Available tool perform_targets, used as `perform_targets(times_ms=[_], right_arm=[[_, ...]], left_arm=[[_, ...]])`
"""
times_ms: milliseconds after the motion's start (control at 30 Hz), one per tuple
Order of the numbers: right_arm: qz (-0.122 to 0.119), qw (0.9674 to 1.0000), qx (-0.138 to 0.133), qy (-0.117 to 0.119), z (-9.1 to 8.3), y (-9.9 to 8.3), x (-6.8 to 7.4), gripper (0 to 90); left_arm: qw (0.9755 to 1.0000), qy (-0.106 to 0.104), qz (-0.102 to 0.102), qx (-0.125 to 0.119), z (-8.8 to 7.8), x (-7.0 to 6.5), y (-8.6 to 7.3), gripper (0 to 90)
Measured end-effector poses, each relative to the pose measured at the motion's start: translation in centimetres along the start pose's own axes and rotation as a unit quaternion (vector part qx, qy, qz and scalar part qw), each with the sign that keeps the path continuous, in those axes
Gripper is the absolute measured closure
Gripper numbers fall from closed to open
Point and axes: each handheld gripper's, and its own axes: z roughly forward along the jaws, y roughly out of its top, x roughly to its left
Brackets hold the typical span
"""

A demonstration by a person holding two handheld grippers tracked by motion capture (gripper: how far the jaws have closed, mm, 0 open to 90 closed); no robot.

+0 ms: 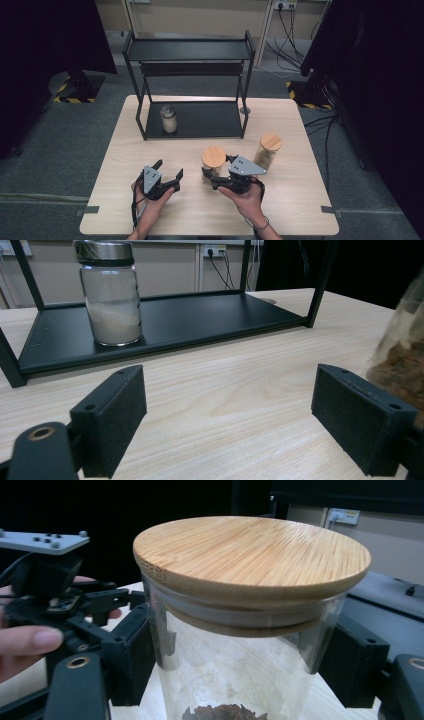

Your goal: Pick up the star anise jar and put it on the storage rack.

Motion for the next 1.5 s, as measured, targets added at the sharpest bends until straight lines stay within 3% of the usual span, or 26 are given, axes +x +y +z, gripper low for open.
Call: perform_targets(times_ms=[567, 1500], right_arm=[[0.007, 0.9995, -0.004, -0.030, 2.0, 0.9, -1.1, 25.6], [0.012, 0.9983, 0.000, -0.058, 5.1, 2.5, -2.9, 25.6]], left_arm=[[1.0000, 0.000, 0.002, -0.001, 0.0, 0.0, 0.0, 14.0], [1.0000, -0.002, 0.004, -0.004, 0.0, -0.1, 0.0, 13.9]])
